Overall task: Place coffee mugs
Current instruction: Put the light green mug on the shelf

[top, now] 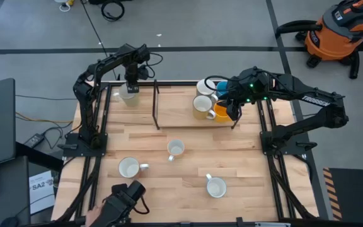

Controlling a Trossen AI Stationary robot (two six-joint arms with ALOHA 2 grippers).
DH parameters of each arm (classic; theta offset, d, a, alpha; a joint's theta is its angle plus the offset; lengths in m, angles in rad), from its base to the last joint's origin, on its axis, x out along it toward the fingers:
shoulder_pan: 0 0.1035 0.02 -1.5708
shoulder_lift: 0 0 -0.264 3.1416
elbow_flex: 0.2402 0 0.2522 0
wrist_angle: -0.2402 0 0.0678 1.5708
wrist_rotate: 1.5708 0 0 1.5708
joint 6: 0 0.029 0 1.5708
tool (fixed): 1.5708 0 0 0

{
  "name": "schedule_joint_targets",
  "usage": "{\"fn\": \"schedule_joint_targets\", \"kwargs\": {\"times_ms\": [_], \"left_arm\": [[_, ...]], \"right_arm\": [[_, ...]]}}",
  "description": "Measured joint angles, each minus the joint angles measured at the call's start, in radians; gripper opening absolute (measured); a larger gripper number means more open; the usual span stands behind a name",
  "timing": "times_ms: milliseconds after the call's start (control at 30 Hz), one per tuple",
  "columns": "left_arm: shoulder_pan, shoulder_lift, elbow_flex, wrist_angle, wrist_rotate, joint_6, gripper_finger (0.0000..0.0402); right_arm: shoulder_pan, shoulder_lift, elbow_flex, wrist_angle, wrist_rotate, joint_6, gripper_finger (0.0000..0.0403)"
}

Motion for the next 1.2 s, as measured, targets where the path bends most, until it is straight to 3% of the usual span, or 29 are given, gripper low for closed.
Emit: {"fn": "schedule_joint_targets", "kwargs": {"times_ms": [233, 600, 767, 1200], "left_arm": [[-0.002, 0.0, 0.001, -0.032, 0.013, -0.099, 0.0027], [-0.002, -0.021, 0.004, -0.135, -0.007, -0.186, 0.0027], [-0.002, -0.049, 0.056, -0.228, 0.003, -0.209, 0.0027], [-0.013, -0.211, 0.208, -0.23, 0.095, -0.308, 0.0027]], "right_arm": [[0.0, 0.0, 0.0, 0.0, 0.001, 0.0, 0.014], [0.0, 0.0, 0.0, 0.0, 0.003, 0.0, 0.014], [0.0, 0.0, 0.0, 0.0, 0.003, 0.0, 0.014], [0.0, 0.0, 0.0, 0.0, 0.003, 0.0, 0.014]]}}
